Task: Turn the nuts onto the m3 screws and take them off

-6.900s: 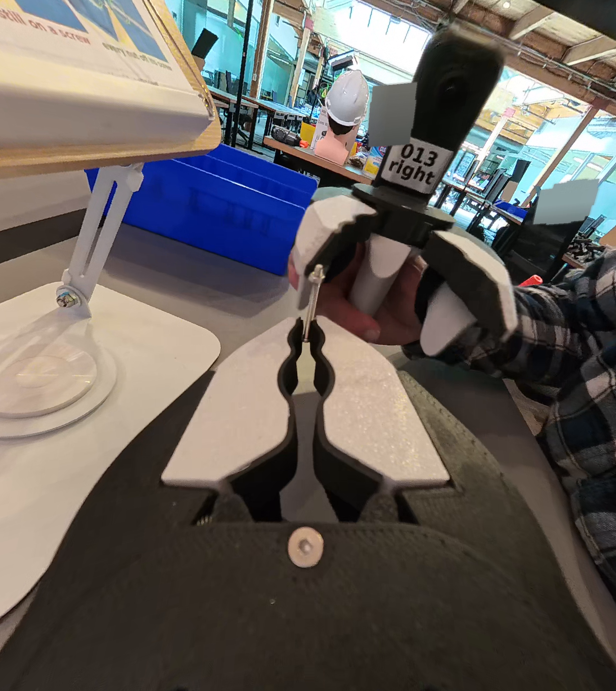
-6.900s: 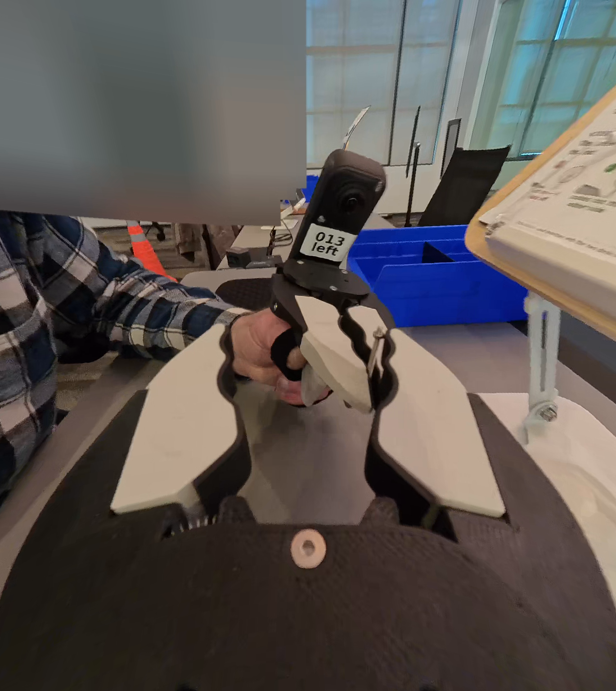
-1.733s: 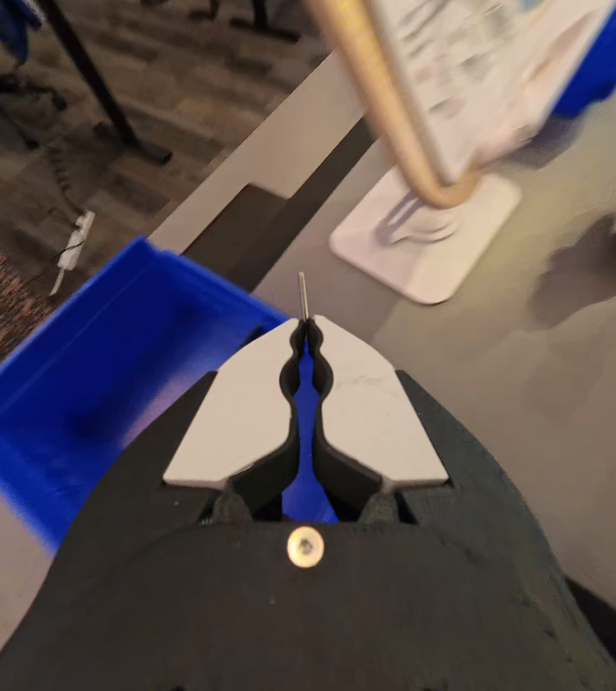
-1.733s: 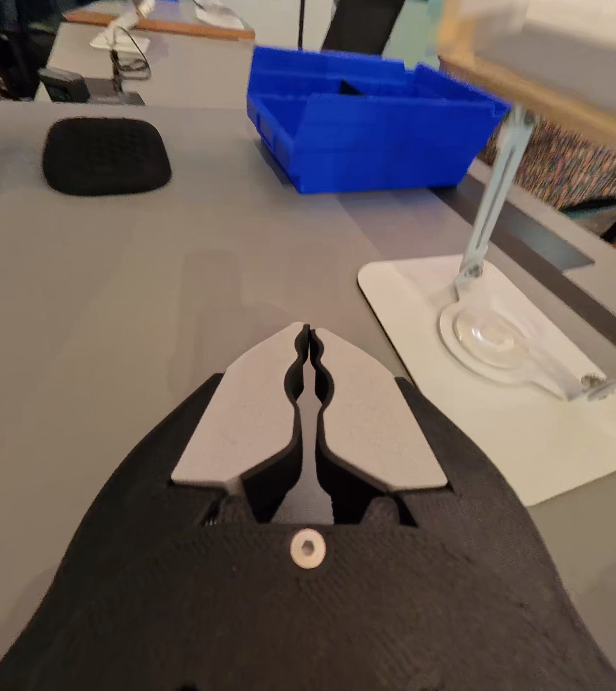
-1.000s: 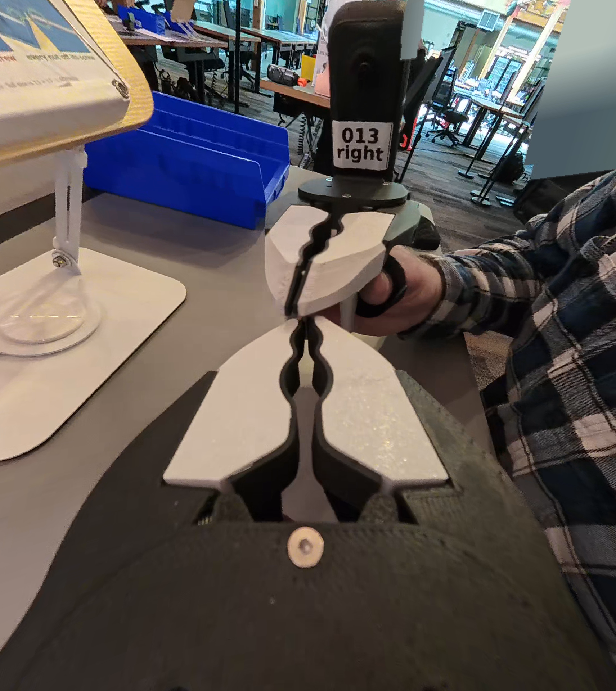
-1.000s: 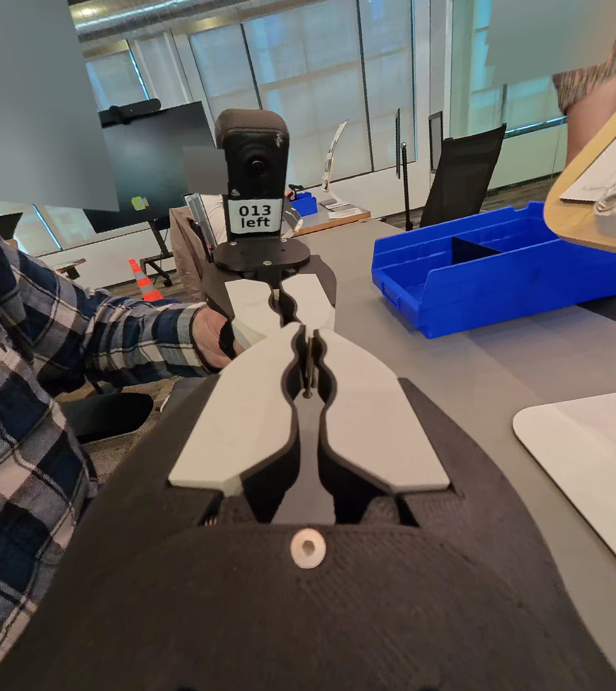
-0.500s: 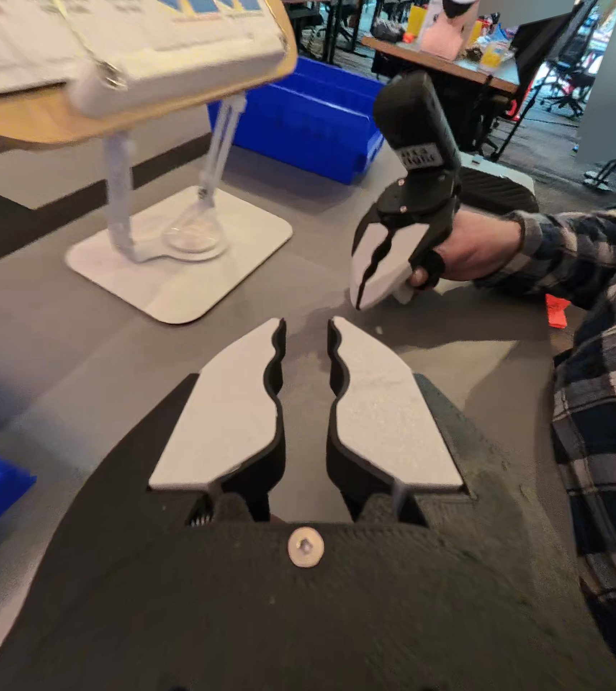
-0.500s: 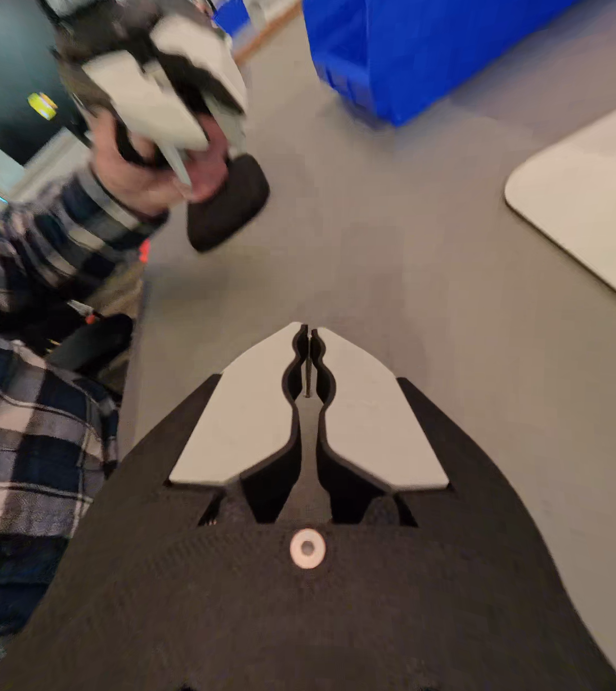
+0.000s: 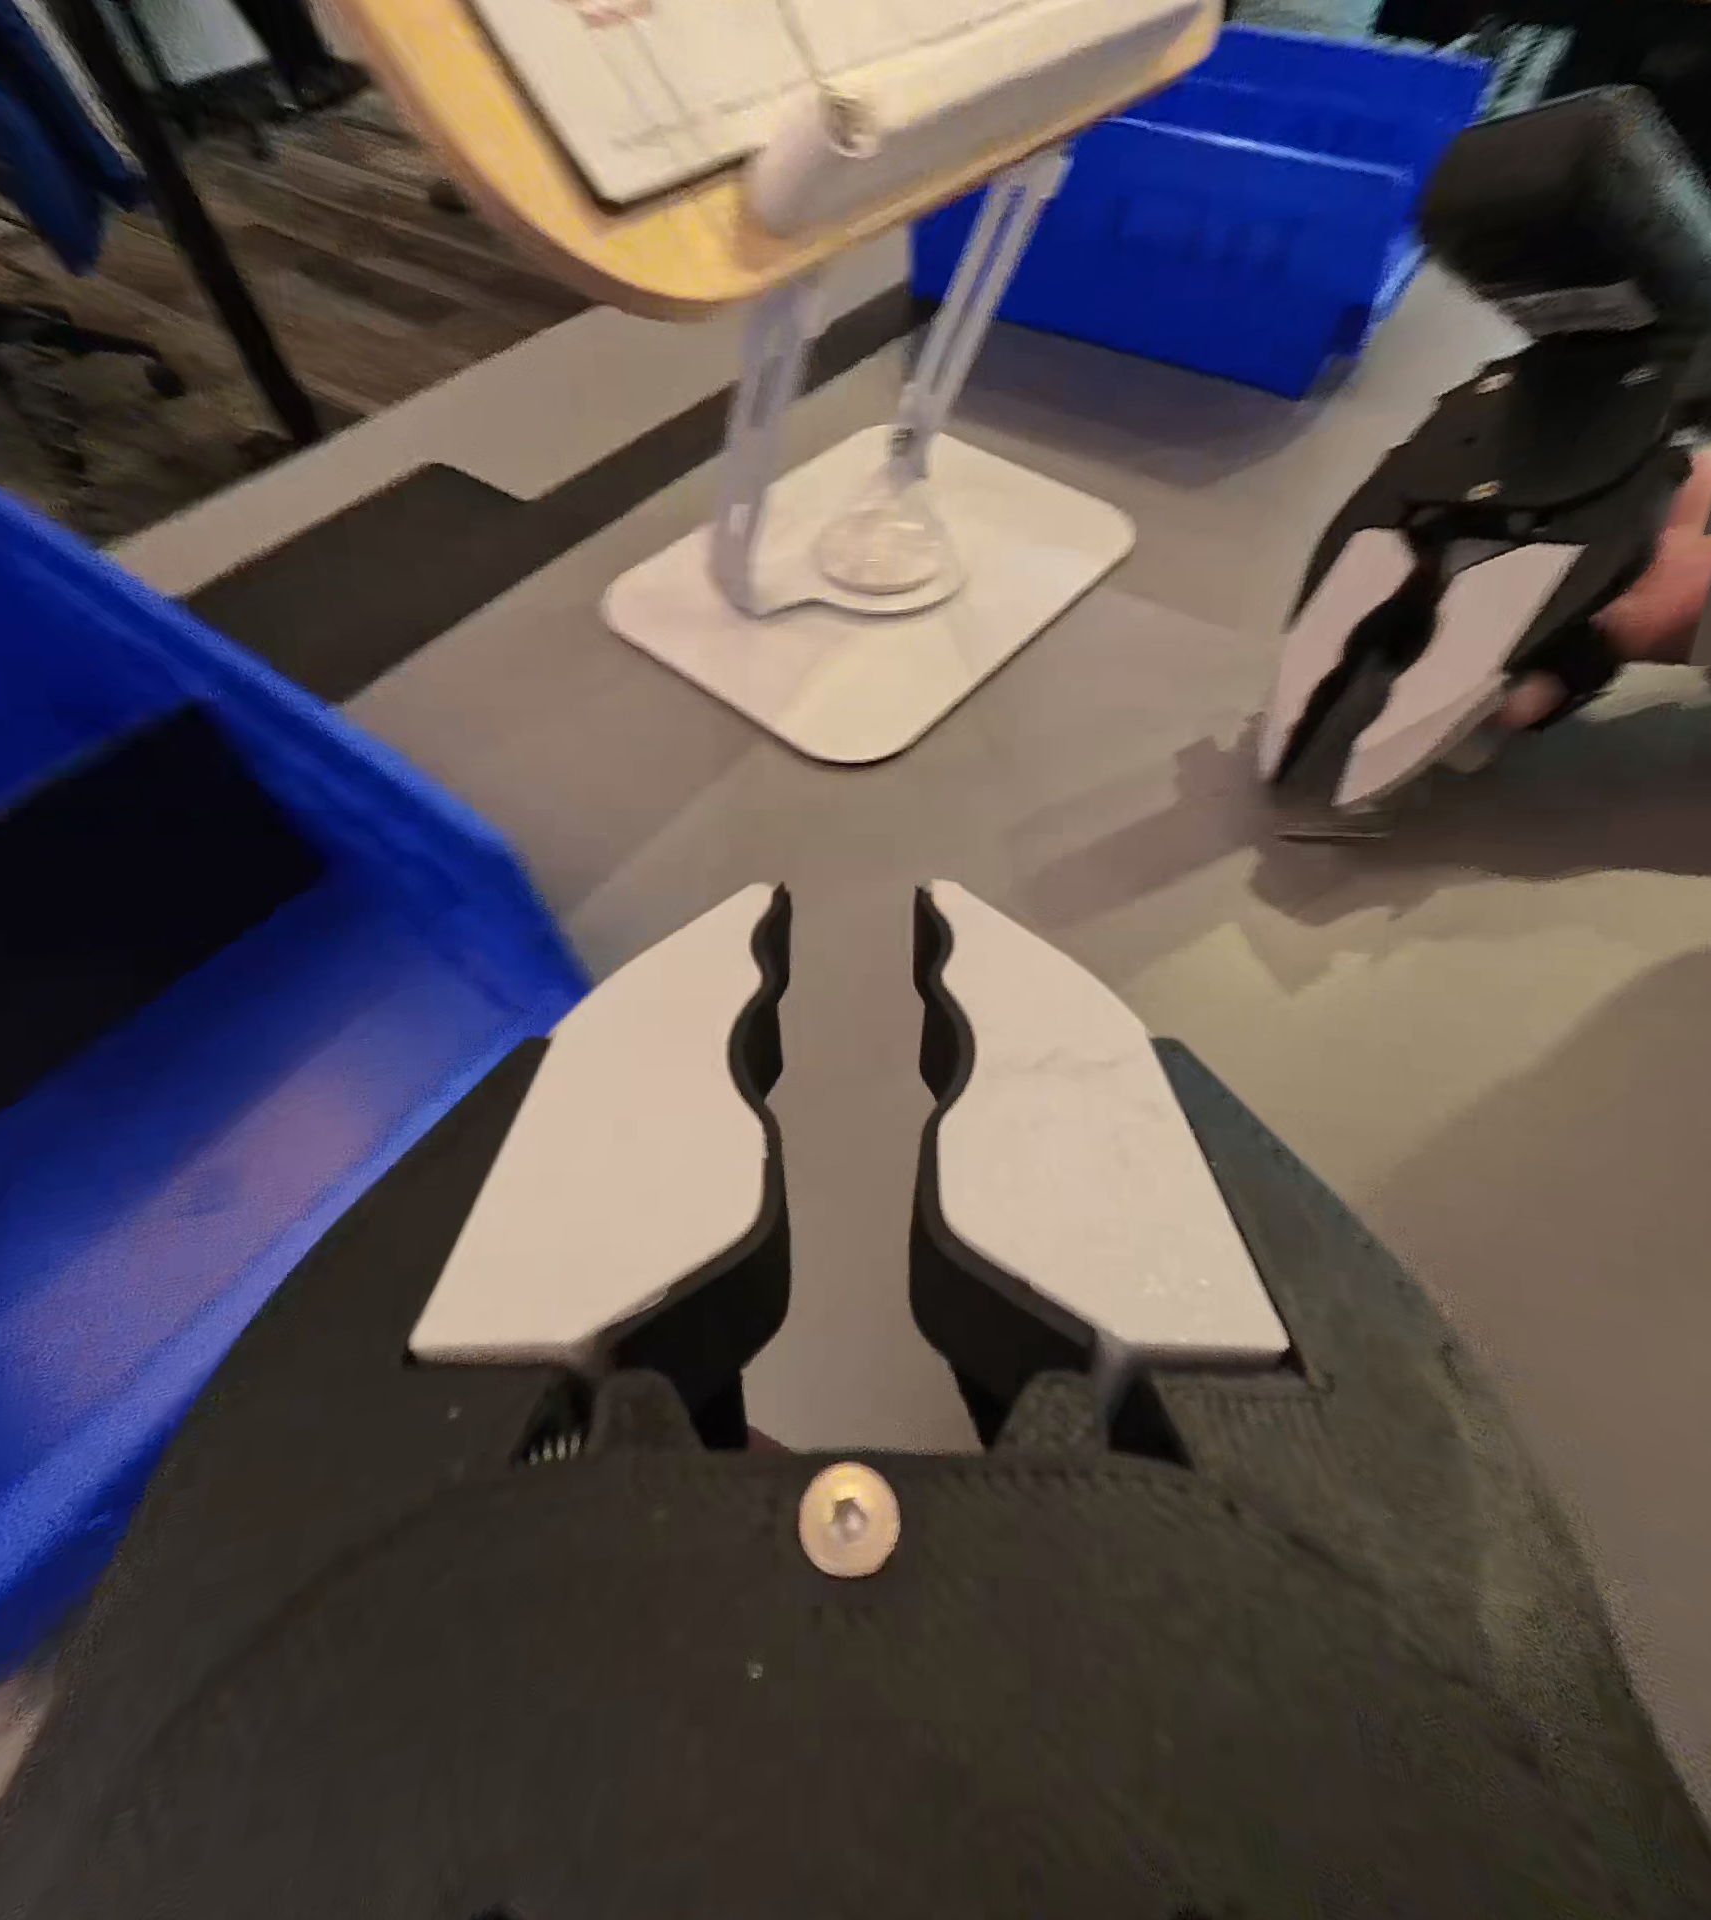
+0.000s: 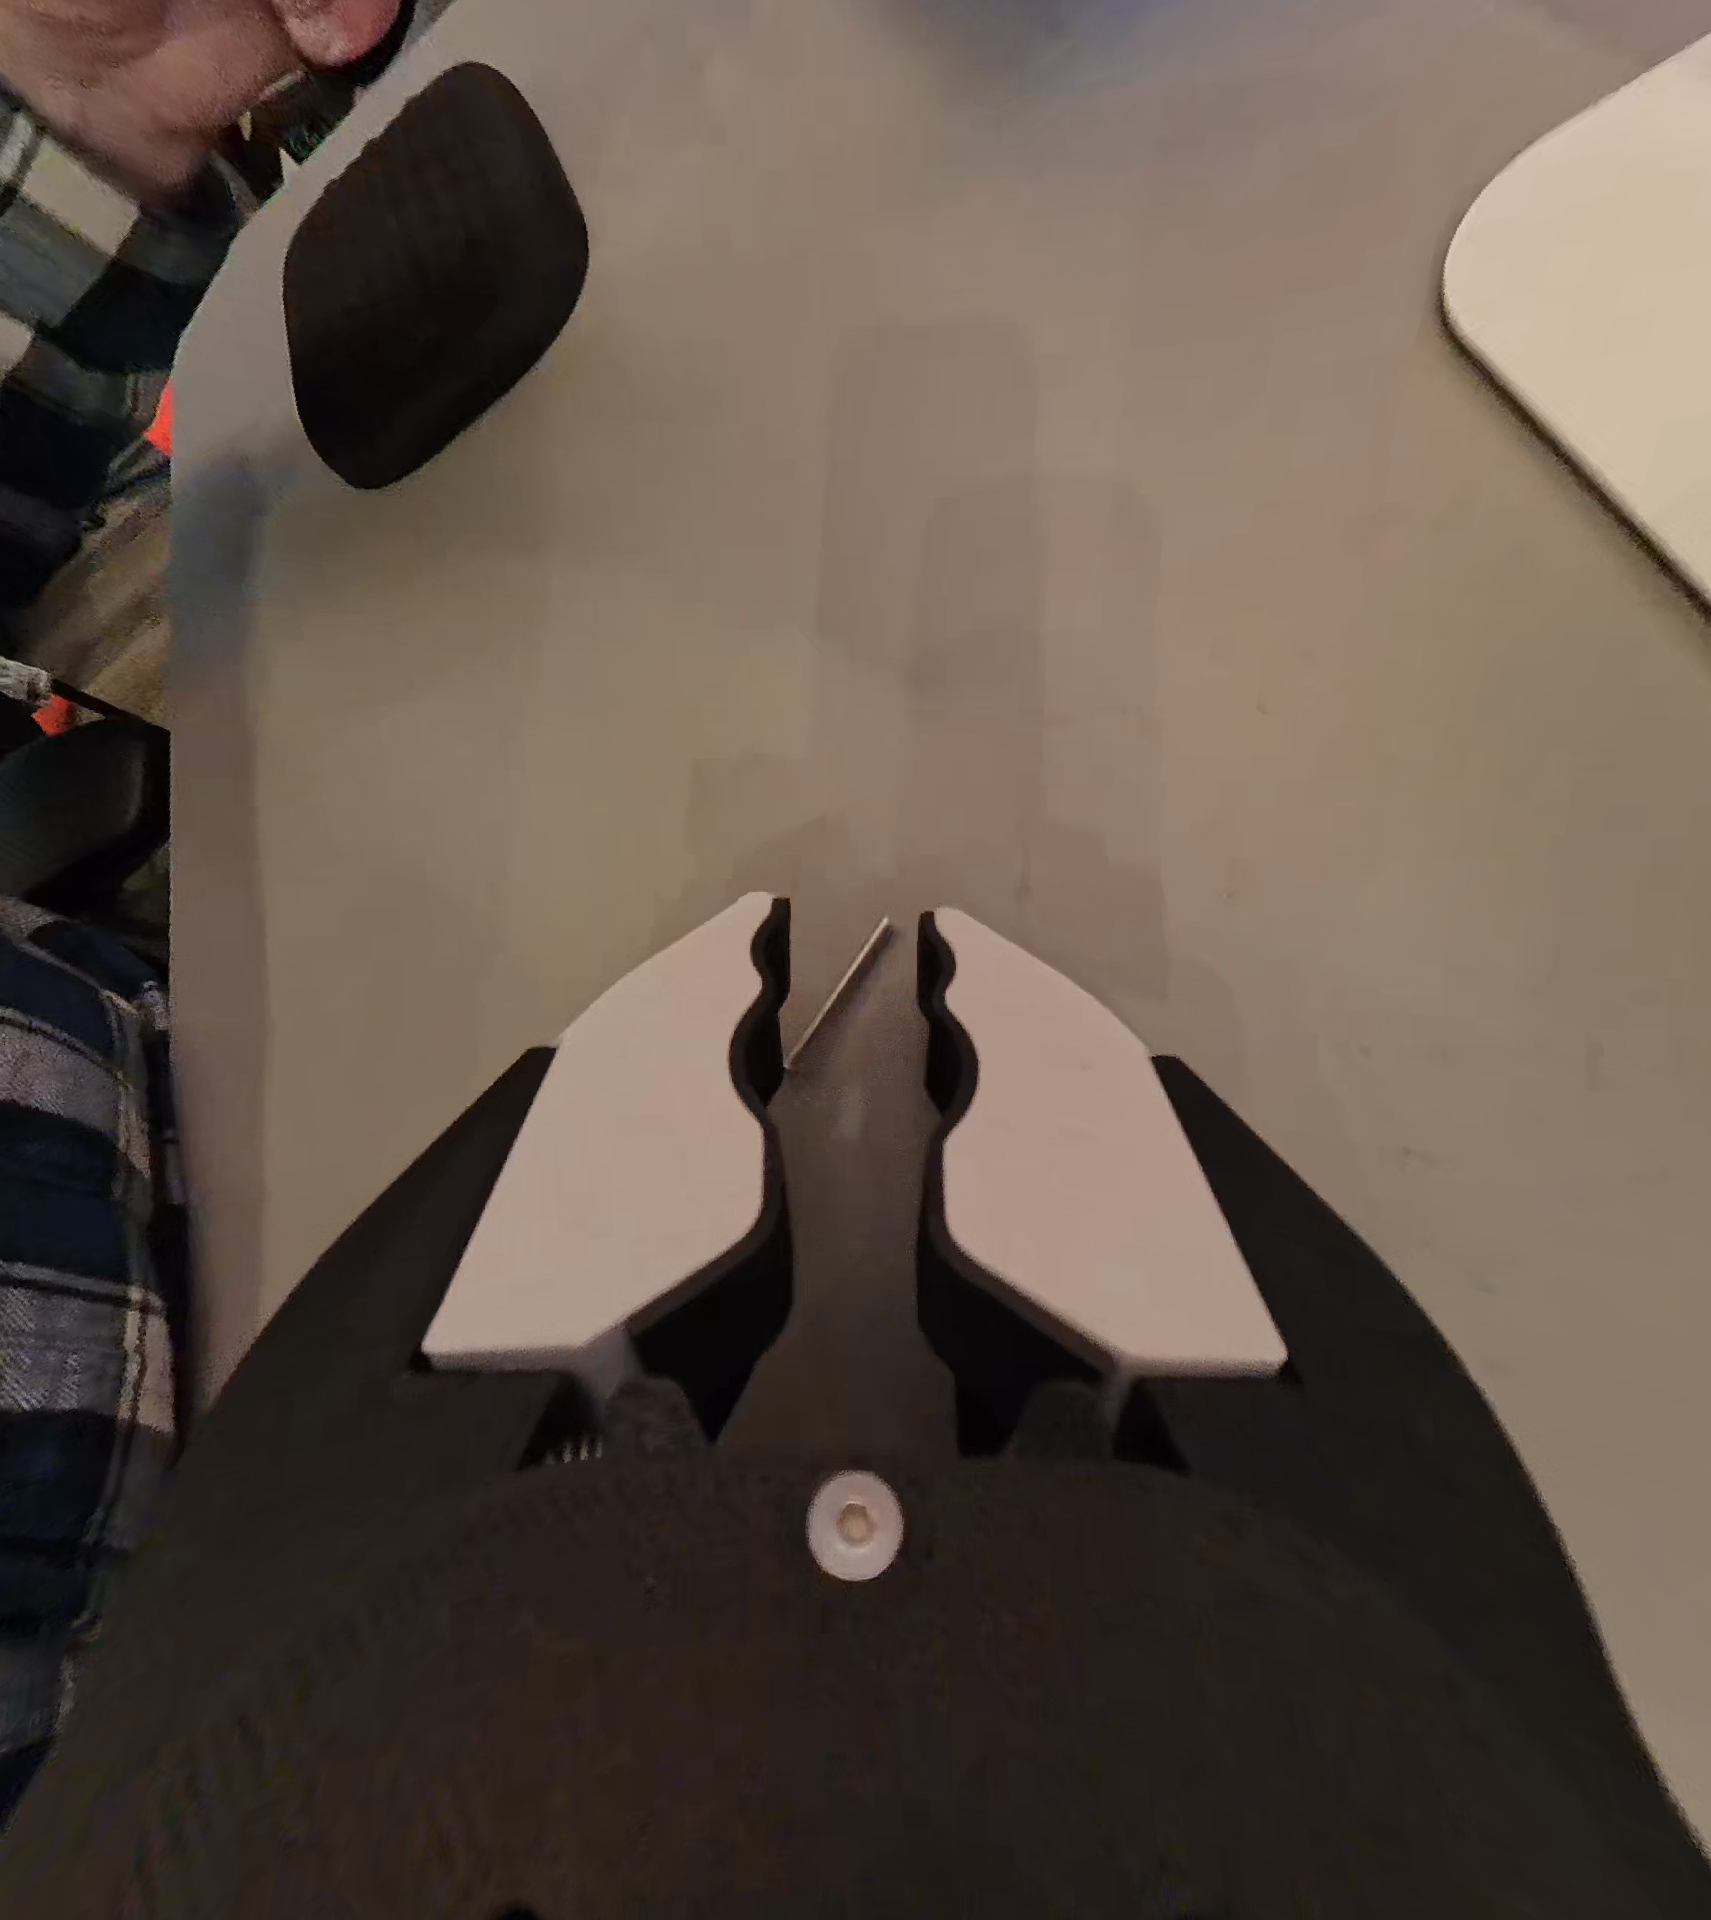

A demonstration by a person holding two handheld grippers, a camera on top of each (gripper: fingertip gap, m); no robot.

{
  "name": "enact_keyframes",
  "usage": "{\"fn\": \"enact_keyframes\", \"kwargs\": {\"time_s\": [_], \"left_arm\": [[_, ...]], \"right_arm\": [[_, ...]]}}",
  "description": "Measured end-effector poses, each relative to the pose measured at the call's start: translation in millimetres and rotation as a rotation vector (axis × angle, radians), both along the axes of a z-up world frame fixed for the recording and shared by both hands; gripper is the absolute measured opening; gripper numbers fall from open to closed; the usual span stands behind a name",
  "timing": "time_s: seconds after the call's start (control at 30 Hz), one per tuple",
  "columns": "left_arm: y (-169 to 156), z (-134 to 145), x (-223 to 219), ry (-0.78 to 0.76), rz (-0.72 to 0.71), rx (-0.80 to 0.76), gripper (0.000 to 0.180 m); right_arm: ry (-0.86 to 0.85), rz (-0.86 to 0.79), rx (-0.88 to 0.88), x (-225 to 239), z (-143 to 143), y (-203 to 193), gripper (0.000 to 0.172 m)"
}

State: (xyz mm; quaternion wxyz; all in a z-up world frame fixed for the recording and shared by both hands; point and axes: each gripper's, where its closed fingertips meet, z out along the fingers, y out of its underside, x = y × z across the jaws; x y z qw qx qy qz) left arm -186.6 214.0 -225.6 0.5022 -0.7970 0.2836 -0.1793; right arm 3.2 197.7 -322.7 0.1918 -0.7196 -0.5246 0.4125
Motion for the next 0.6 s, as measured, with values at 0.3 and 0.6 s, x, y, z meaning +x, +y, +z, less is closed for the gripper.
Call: {"fn": "enact_keyframes", "kwargs": {"time_s": [0.3,0.6], "left_arm": [[57,5,-116,0.353,0.126,-0.062,0.021],[84,-33,-156,0.561,-0.045,-0.413,0.018]], "right_arm": [[0.189,0.126,0.229,-34,26,21,0.01],[0.277,0.29,0.349,-64,34,21,0.0]]}}
